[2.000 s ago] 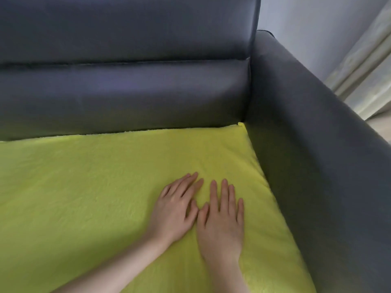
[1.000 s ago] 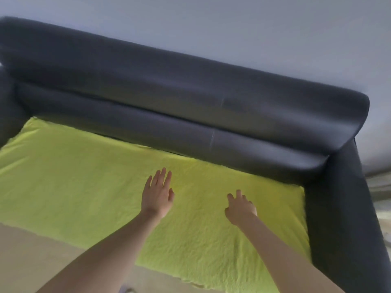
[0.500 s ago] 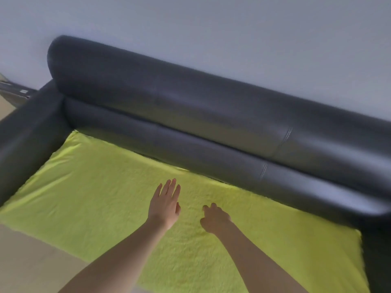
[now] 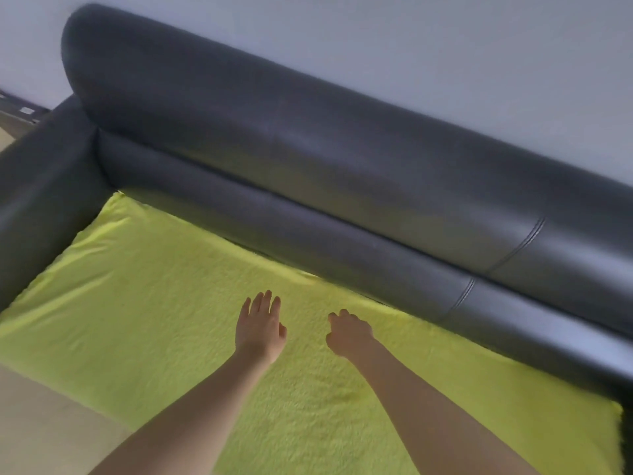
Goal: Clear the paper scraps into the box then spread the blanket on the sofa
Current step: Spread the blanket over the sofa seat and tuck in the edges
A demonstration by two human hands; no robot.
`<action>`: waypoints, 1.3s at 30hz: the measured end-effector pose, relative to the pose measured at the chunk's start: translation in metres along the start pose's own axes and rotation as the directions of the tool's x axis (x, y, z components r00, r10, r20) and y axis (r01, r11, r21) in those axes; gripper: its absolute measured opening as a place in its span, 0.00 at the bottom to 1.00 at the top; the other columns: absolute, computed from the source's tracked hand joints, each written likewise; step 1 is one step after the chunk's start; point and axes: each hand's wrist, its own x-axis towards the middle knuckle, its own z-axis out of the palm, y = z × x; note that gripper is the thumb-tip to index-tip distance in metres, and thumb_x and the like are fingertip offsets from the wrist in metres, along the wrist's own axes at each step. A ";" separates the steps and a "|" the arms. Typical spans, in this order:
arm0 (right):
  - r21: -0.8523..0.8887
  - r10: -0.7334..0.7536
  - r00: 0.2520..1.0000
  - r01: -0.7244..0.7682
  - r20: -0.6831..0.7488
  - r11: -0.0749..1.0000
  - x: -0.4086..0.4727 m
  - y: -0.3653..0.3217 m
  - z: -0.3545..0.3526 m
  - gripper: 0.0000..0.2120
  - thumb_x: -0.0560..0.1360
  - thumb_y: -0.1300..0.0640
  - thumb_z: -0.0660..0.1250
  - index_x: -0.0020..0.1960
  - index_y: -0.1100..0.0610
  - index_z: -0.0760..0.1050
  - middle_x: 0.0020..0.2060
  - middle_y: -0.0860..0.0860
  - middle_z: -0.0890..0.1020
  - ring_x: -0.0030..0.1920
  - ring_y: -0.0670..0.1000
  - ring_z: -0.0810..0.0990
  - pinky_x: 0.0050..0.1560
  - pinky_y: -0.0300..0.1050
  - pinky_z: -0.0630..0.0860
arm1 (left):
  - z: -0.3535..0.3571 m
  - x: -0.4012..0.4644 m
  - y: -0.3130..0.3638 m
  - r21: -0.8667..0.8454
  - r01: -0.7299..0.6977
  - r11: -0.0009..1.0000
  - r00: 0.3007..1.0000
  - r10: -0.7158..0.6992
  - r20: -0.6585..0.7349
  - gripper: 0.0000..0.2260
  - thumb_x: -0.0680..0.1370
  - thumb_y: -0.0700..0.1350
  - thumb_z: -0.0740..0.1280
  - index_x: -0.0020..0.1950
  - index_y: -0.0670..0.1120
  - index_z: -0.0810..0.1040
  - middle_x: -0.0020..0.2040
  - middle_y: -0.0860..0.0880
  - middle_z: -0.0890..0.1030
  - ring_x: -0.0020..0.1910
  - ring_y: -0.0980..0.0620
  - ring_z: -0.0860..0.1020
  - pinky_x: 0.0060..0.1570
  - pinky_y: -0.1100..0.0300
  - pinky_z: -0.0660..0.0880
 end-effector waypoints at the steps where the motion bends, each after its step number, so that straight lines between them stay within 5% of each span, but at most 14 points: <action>1: -0.008 0.012 0.999 -0.012 0.030 1.000 0.003 -0.002 0.006 0.19 0.79 0.58 0.55 0.70 0.57 0.64 0.64 0.55 0.69 0.65 0.56 0.70 0.61 0.51 0.70 | 0.006 0.001 -0.003 0.011 -0.006 1.000 1.000 0.006 0.017 0.27 0.82 0.50 0.52 0.79 0.45 0.50 0.79 0.45 0.50 0.78 0.48 0.49 0.76 0.50 0.44; 6: -0.054 0.047 0.986 -0.039 0.158 0.998 0.018 -0.024 0.027 0.21 0.79 0.59 0.57 0.71 0.57 0.63 0.66 0.56 0.68 0.66 0.56 0.69 0.63 0.52 0.69 | 0.016 0.020 -0.041 0.071 -0.050 0.996 0.997 0.046 0.068 0.27 0.82 0.51 0.52 0.79 0.45 0.48 0.79 0.45 0.48 0.78 0.47 0.48 0.76 0.50 0.44; 19: 0.217 0.127 0.988 -0.142 0.082 0.966 0.066 -0.184 -0.040 0.20 0.78 0.60 0.57 0.70 0.57 0.64 0.63 0.55 0.70 0.62 0.55 0.73 0.55 0.49 0.73 | -0.040 0.057 -0.209 0.189 -0.185 0.964 0.982 0.175 0.069 0.27 0.82 0.50 0.54 0.79 0.45 0.50 0.79 0.45 0.51 0.78 0.48 0.50 0.76 0.50 0.46; 26: 0.213 0.019 0.996 -0.038 0.093 0.976 0.086 -0.269 -0.054 0.21 0.79 0.57 0.56 0.72 0.55 0.63 0.65 0.54 0.70 0.64 0.55 0.73 0.59 0.51 0.73 | -0.057 0.069 -0.289 0.173 -0.070 0.982 0.992 0.050 0.115 0.28 0.82 0.50 0.54 0.79 0.44 0.50 0.79 0.44 0.52 0.78 0.47 0.51 0.76 0.50 0.47; 39: 0.015 -0.082 0.994 0.081 0.067 0.997 0.156 -0.309 -0.079 0.21 0.79 0.60 0.55 0.71 0.56 0.64 0.65 0.54 0.70 0.64 0.55 0.72 0.61 0.50 0.70 | -0.057 0.131 -0.340 -0.031 0.105 0.994 0.992 -0.102 0.073 0.27 0.81 0.49 0.55 0.78 0.44 0.52 0.78 0.46 0.54 0.77 0.48 0.53 0.76 0.53 0.49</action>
